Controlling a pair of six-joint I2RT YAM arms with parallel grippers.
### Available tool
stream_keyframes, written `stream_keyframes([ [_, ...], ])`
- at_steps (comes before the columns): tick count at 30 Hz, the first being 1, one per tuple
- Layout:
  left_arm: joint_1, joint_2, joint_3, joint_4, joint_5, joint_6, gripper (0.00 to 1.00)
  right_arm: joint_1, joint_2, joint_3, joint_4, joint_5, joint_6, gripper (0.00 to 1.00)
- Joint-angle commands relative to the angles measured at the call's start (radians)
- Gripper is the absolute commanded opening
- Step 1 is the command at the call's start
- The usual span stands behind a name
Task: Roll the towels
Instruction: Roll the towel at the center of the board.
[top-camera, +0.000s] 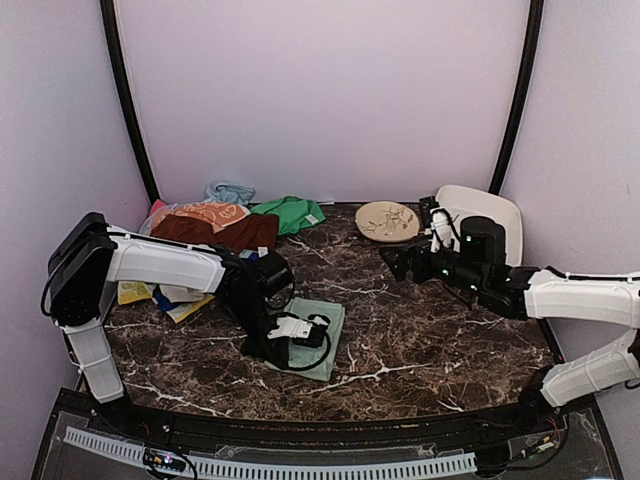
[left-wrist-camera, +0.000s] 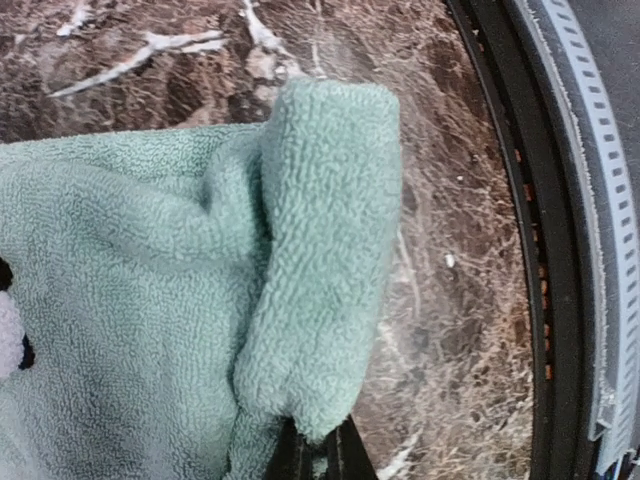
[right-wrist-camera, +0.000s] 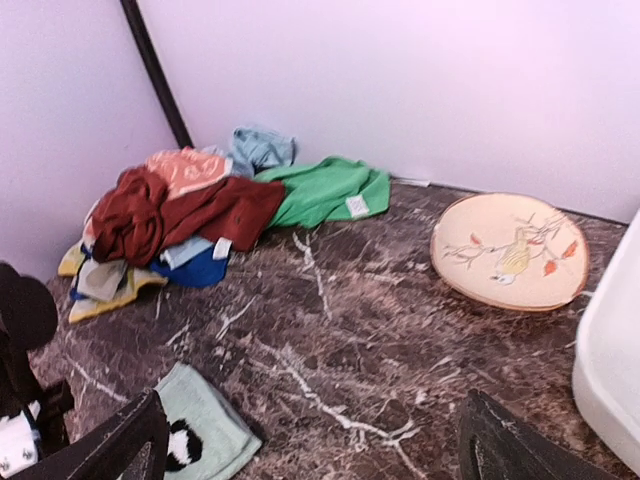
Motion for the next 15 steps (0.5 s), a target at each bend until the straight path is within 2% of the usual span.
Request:
stream_keyframes([
  [1,0.019,0.079,0.066,-0.178,0.144,-0.041,0.0,-0.028,-0.089,-0.103,0.205,0.054,-0.049,1.0],
  [3,0.043,0.129,0.106,-0.219,0.185,-0.046,0.0,0.0,-0.084,-0.09,0.122,-0.054,-0.153,1.0],
  [5,0.069,0.175,0.137,-0.25,0.216,-0.05,0.0,0.107,-0.076,-0.08,0.032,0.023,-0.303,0.99],
  [8,0.111,0.222,0.177,-0.283,0.252,-0.064,0.0,0.307,-0.076,-0.113,-0.022,0.187,-0.507,0.91],
  [12,0.136,0.268,0.206,-0.322,0.282,-0.068,0.0,0.479,-0.106,-0.185,-0.012,0.207,-0.641,0.79],
  [15,0.139,0.298,0.218,-0.34,0.284,-0.07,0.0,0.601,-0.057,-0.169,-0.013,0.275,-0.722,0.73],
])
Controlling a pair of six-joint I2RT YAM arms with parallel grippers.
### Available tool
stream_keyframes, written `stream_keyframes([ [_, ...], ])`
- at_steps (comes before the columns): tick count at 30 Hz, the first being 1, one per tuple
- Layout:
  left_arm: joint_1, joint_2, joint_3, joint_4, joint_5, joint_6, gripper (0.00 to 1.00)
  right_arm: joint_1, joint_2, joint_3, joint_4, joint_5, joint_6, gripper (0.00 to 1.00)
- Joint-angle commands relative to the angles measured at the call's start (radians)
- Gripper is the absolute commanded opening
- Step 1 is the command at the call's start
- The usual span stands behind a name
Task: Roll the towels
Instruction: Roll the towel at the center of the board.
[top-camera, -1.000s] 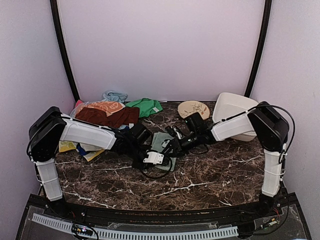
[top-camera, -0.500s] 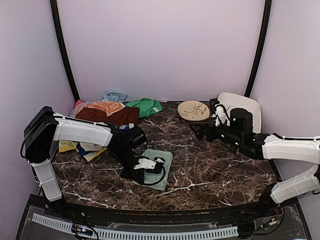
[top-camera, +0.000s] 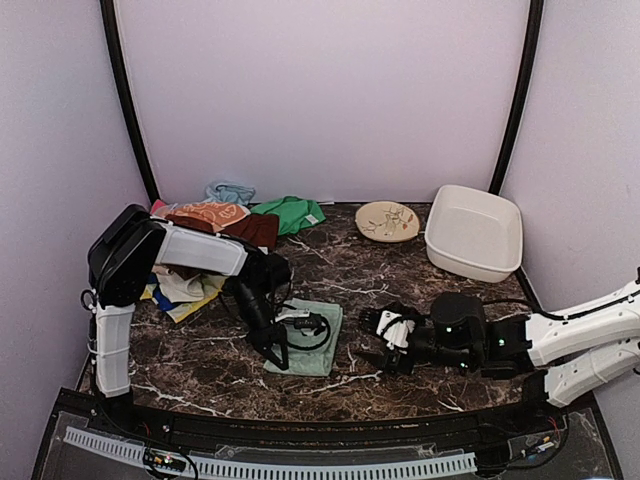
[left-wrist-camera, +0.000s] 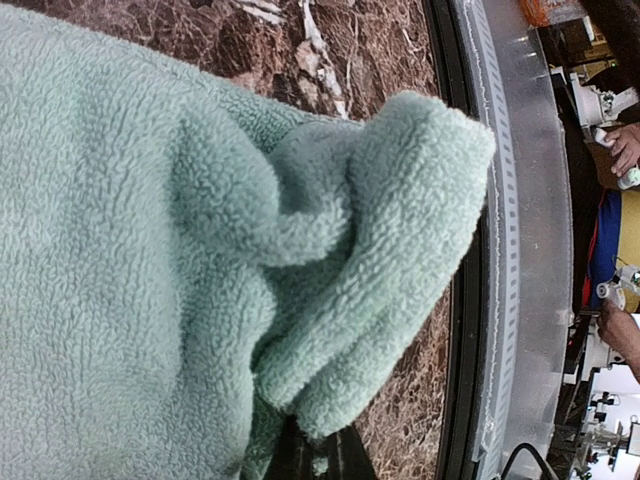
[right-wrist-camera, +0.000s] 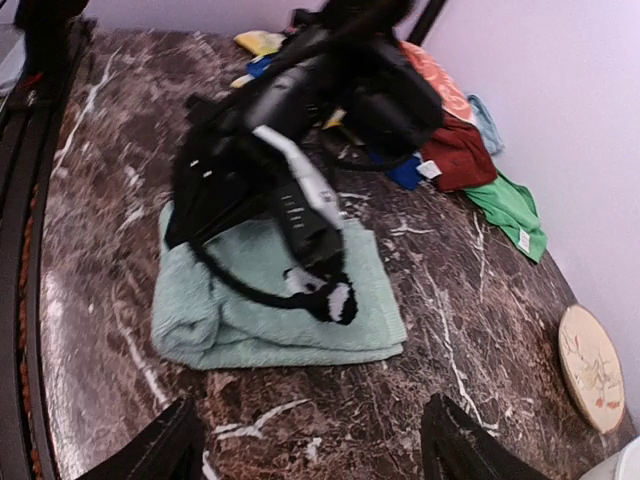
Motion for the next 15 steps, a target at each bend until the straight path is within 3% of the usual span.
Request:
stream_keyframes([
  [1,0.008,0.049,0.026,-0.071,-0.003,-0.011,0.0,0.149,0.062,0.023,-0.006,0.129,-0.219,0.71],
  [5,0.014,0.075,0.032,-0.059,-0.009,-0.023,0.0,0.229,0.218,0.106,0.024,0.15,-0.35,0.65],
  [15,0.02,0.098,0.044,-0.054,-0.019,-0.029,0.0,0.236,0.599,0.322,0.107,0.084,-0.546,0.51],
])
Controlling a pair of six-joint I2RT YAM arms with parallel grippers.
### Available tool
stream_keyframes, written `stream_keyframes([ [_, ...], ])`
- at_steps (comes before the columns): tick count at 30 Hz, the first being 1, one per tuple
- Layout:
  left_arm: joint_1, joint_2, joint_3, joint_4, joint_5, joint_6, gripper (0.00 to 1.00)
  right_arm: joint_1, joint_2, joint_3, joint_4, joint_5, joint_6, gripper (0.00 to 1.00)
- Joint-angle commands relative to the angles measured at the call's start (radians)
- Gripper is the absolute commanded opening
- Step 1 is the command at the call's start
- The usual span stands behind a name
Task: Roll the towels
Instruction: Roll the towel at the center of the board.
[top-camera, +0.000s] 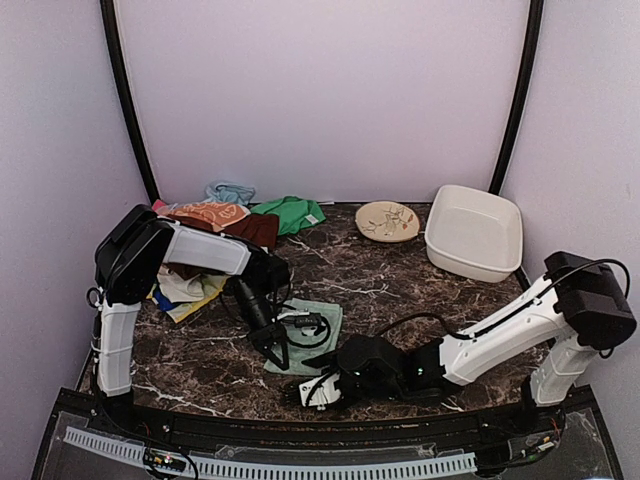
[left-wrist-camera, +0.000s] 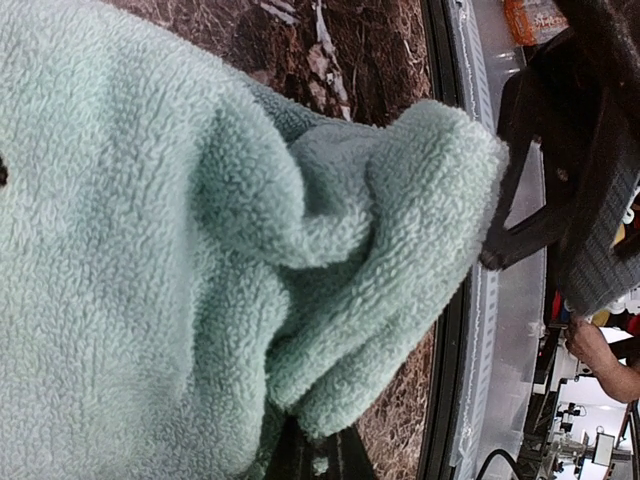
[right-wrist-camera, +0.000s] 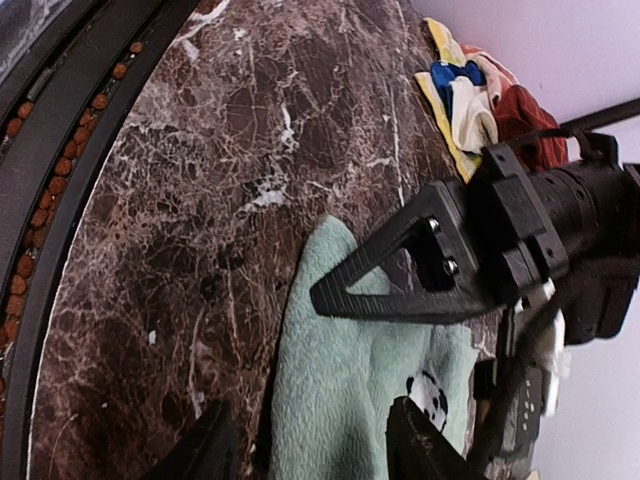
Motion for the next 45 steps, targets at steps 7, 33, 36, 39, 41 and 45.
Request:
stream_keyframes([
  [7,0.003,0.035,0.012,0.003,-0.078,-0.007,0.0,-0.059,0.179,0.105,0.11,-0.047,-0.034,0.38],
  [33,0.164,-0.578,-0.457,0.436,-0.175,0.013,0.46,-0.332,0.248,0.356,-0.343,-0.575,0.465,0.0],
  [36,0.152,-0.66,-0.497,0.491,-0.228,0.045,0.46,-0.392,0.274,0.406,-0.39,-0.701,0.546,0.0],
  [39,0.11,-0.718,-0.537,0.554,-0.31,0.077,0.46,-0.443,0.326,0.473,-0.436,-0.823,0.639,0.0],
  [41,0.032,-0.707,-0.543,0.586,-0.38,0.08,0.46,-0.465,0.355,0.496,-0.457,-0.881,0.69,0.0],
  [45,-0.057,-0.653,-0.528,0.628,-0.469,0.113,0.46,-0.522,0.4,0.486,-0.405,-1.007,0.835,0.0],
])
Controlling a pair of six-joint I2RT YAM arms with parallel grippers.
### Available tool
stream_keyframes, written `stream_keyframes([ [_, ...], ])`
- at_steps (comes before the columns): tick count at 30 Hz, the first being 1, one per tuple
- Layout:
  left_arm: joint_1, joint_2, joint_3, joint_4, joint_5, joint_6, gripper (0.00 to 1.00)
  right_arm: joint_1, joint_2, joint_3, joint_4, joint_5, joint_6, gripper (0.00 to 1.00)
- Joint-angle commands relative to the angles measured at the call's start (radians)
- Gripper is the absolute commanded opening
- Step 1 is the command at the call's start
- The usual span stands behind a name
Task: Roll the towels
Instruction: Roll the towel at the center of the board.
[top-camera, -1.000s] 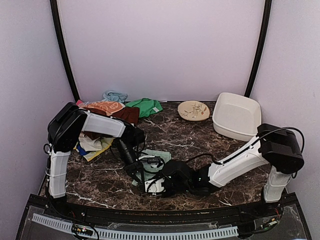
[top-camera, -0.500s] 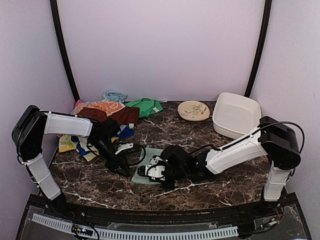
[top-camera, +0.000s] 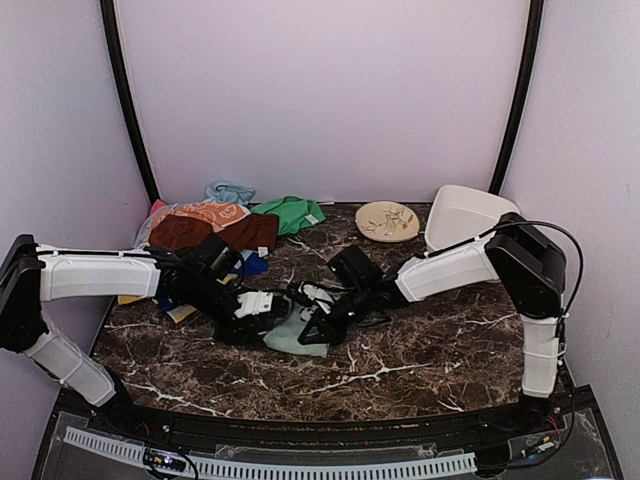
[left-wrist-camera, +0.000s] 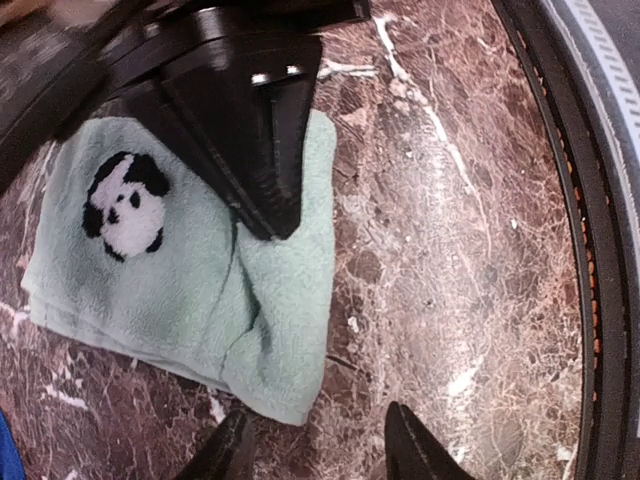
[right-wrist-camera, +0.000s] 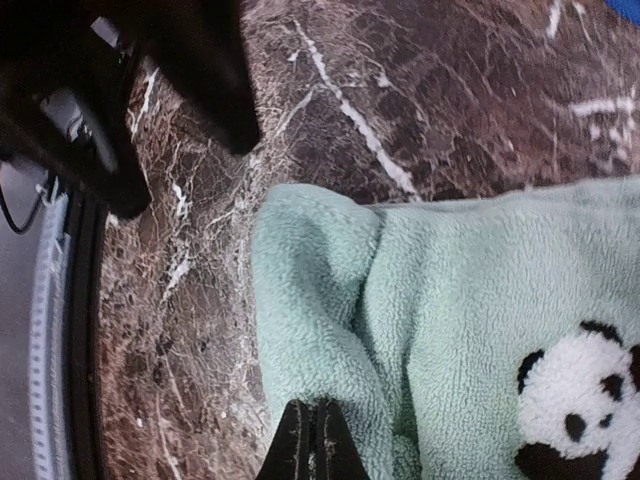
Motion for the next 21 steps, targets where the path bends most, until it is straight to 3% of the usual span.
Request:
stream_keyframes([
  [1,-0.09,0.052,0.005,0.076,-0.133,0.074,0.46,-0.059,0.06,0.002,0.004,-0.185,0.22,0.0],
  [7,-0.132,0.133,0.083,0.109,-0.171,0.109,0.46,-0.09,0.088,-0.015,0.025,-0.223,0.299,0.0],
  [14,-0.169,0.18,0.066,0.231,-0.239,0.122,0.45,-0.112,0.112,-0.013,0.028,-0.244,0.358,0.0],
  [21,-0.187,0.249,0.083,0.224,-0.248,0.114,0.35,-0.13,0.119,-0.023,0.044,-0.254,0.395,0.0],
])
